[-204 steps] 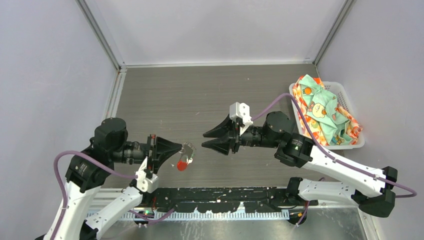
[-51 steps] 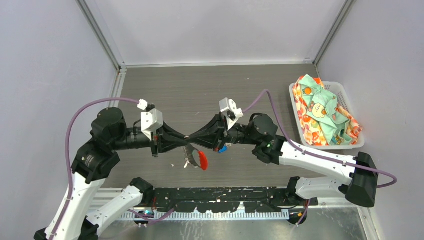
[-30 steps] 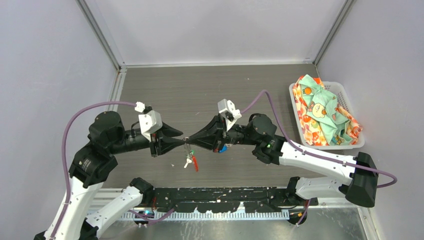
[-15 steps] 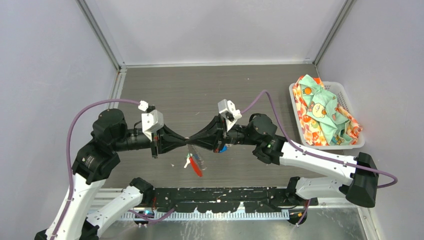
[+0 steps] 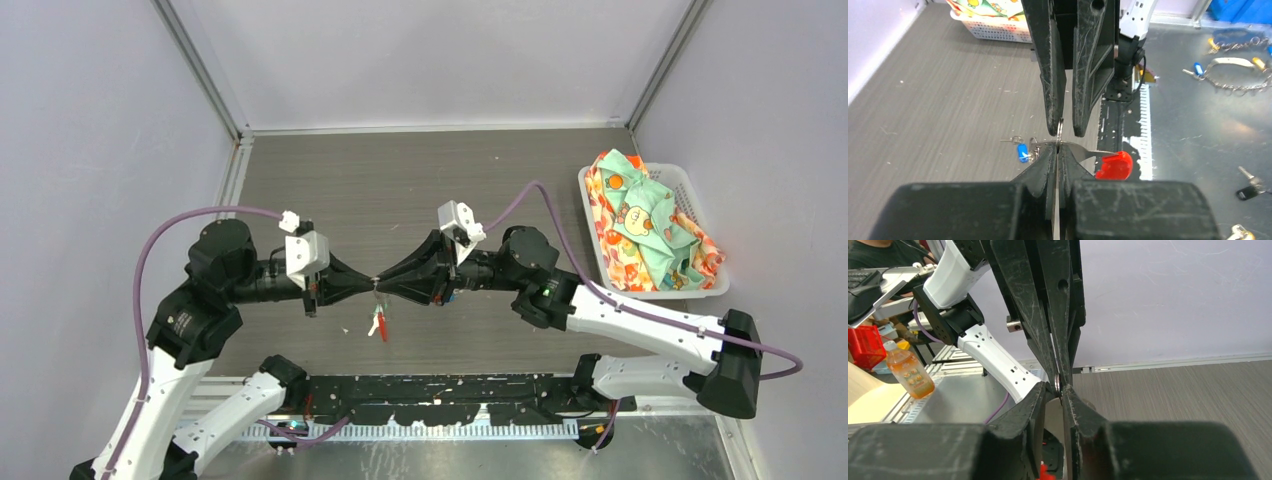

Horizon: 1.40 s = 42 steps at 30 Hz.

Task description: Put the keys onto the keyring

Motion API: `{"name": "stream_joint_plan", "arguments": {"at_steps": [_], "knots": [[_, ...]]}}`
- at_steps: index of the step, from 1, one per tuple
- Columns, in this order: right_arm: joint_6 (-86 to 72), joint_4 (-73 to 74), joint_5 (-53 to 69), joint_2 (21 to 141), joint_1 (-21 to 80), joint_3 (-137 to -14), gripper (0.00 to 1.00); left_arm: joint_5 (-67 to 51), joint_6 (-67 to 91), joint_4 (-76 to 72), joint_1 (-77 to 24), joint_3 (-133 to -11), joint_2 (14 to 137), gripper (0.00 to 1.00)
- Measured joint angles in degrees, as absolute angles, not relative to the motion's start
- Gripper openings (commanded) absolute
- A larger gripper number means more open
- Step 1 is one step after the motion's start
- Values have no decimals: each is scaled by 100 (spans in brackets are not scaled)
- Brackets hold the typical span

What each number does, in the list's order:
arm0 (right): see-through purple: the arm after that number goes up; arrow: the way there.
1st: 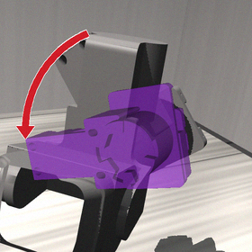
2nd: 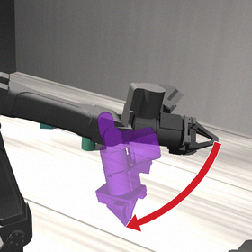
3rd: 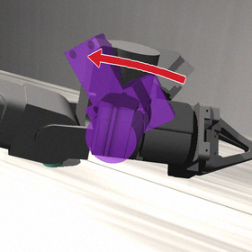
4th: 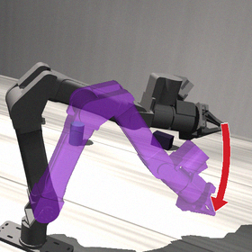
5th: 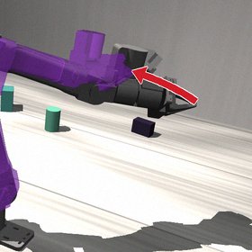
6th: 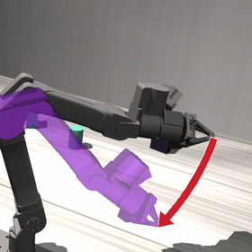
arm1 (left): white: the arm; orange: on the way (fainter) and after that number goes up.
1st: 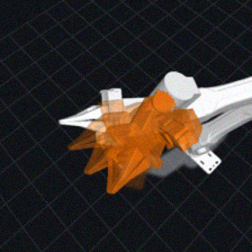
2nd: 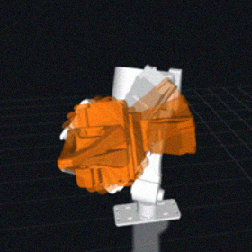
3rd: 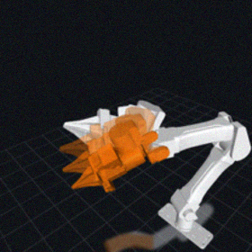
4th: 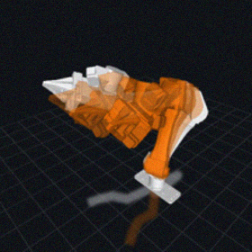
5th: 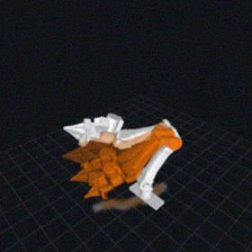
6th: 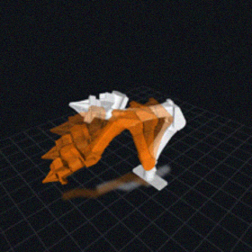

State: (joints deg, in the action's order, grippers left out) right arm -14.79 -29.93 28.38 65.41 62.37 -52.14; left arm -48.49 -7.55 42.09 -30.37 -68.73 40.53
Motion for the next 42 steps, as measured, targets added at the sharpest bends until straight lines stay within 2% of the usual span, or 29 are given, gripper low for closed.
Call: {"name": "stream_joint_plan", "arguments": {"at_steps": [12,22,31,42], "knots": [[-607,-1605,2803,6324,6246,-5900,41,-4858,-3684,4869,-3037,-6877,4084,1],[416,43,2777,6420,6252,-6838,44,-4801,-6086,5570,-3037,-6882,3983,0],[1190,1028,2504,6928,6484,-7312,42,-4744,-6331,5741,-3037,-7131,4224,0],[2414,1966,1297,7363,7271,-7931,34,-4626,-6149,5872,-3037,-7153,4300,0]]}}
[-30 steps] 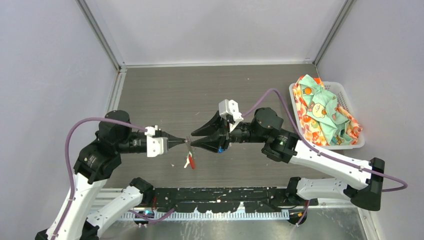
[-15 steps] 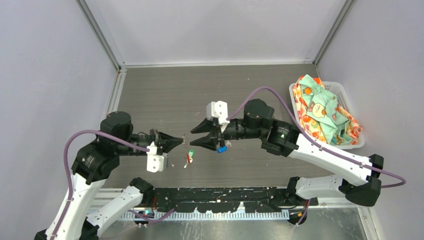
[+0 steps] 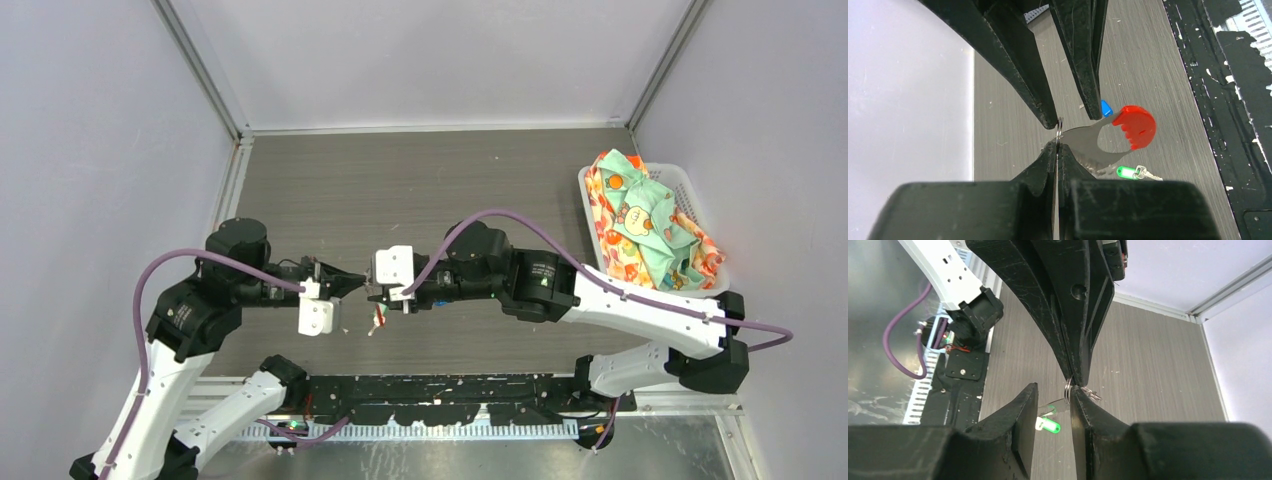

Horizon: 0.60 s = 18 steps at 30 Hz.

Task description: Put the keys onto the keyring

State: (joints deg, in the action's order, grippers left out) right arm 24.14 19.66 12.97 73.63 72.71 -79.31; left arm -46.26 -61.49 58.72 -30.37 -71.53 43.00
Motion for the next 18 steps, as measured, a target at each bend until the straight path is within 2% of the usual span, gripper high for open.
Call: {"name": "stream_joint_plan", "arguments": {"at_steps": [12,17,18], "knots": [[2882,2329,648,7559,7446,-8241,18,-4615,-6010,5920,-3037,-7207,4289,0],[2921,2408,609,7603,7452,-8311,2,-4613,-5937,5924,-3037,-7223,4289,1],[2936,2416,604,7603,7459,-8311,1,-4622,-5911,5929,-3037,-7223,4289,1]]}}
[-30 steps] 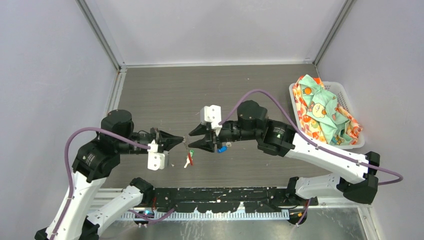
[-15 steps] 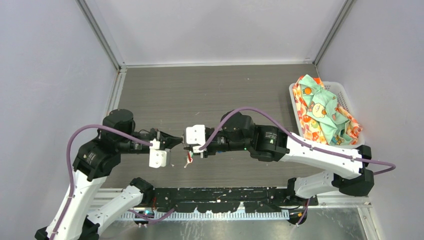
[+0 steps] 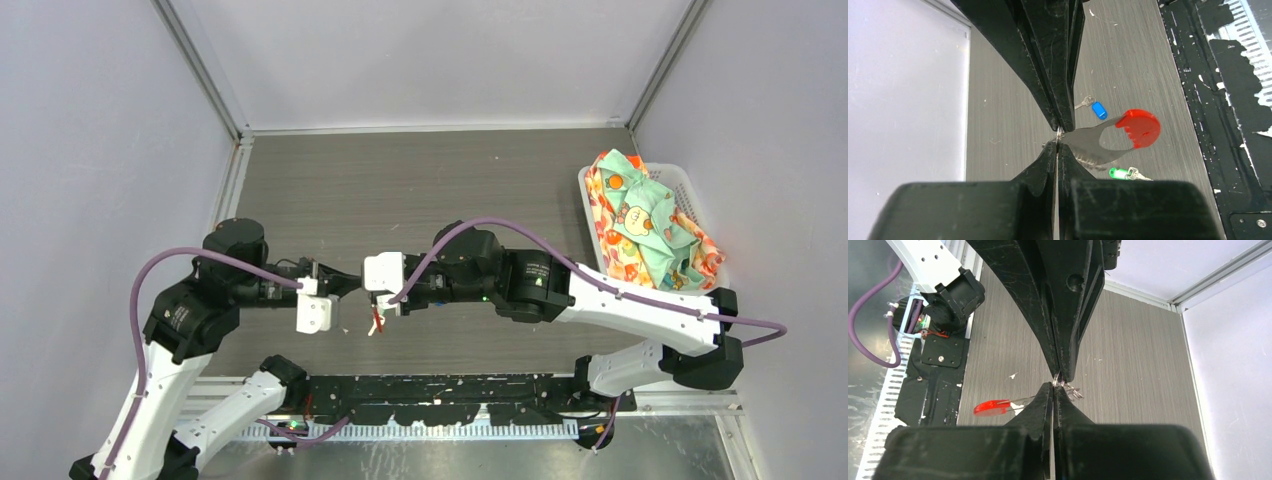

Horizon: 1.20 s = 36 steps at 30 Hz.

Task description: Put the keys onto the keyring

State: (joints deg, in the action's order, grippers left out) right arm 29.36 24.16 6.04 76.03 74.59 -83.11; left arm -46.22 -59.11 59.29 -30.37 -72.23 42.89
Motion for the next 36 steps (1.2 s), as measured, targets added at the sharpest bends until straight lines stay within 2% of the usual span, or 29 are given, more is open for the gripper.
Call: {"name": "stream_joint_plan", "arguments": {"at_steps": [4,5,6,7,10,13,22,36], "knots": [[2950,2432,602,7603,7467,-8311,1,-4657,-5830,5957,-3037,-7234,4292,0],[2947,2427,602,7603,7467,-8311,1,-4659,-5784,5966,-3035,-7244,4296,4],[2945,2412,602,7603,7470,-8309,1,-4659,-5730,5981,-3035,-7266,4300,14],[2936,2220,563,7544,7476,-8191,1,-4746,-5492,5979,-3037,-7332,4309,36],[2904,1811,545,7415,7476,-7865,1,-4888,-5262,5953,-3037,-7391,4298,45],[2779,1378,567,7039,7476,-7194,1,-4993,-4860,5887,-3037,-7426,4233,45],[2349,71,838,6191,7474,-6160,1,-4989,-3800,5487,-3037,-7282,3968,36],[2001,-875,1214,5996,7474,-5771,1,-5404,-2408,4733,-3037,-7111,3986,27]]}}
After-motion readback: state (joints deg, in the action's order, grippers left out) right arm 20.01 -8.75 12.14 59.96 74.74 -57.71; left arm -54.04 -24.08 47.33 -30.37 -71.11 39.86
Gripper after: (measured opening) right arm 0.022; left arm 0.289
